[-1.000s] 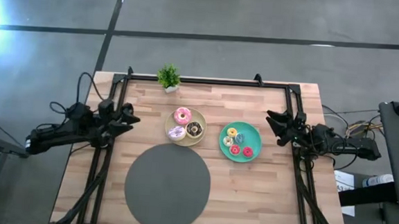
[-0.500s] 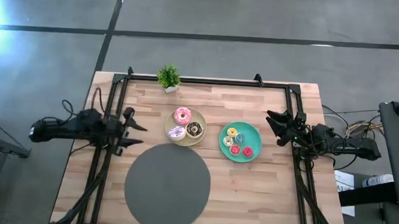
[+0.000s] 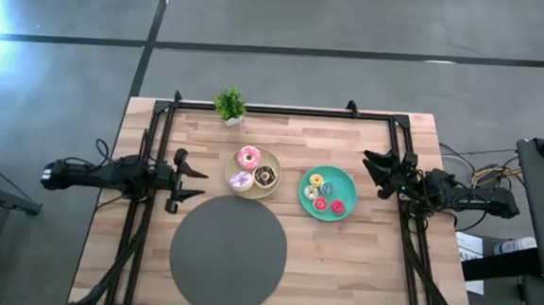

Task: Pick & Place donuts
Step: Return to Home Position

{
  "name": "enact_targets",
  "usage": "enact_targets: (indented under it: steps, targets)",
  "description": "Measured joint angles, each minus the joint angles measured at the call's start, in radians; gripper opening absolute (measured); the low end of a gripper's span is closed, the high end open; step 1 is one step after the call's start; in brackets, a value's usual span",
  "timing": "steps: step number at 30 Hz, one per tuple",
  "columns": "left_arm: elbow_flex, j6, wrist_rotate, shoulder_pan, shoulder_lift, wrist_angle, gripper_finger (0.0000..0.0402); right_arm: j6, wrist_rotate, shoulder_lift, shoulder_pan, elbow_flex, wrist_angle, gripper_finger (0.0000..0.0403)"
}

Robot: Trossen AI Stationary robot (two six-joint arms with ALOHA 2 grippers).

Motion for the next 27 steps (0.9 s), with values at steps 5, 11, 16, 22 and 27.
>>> enact_targets:
  steps: [5,11,16,22,27]
  targets:
    - [0.0,0.0,0.0,0.034,0.0,-0.008,0.0184,0.0,0.0,0.001,0.0,0.0,0.0,0.0224]
    - [-0.001,-0.031,-0.002,0.073,0.0,0.0,0.0184,0.0,0.0,0.001,0.0,0.0,0.0,0.0224]
    - [0.0,-0.032,-0.002,0.075,0.011,0.001,0.0184,0.0,0.0,0.001,0.0,0.0,0.0,0.0224]
    - [0.0,-0.033,-0.002,0.075,0.014,0.001,0.0184,0.0,0.0,0.001,0.0,0.0,0.0,0.0224]
    - [-0.001,-0.033,-0.002,0.075,0.017,0.001,0.0183,0.0,0.0,0.001,0.0,0.0,0.0,0.0224]
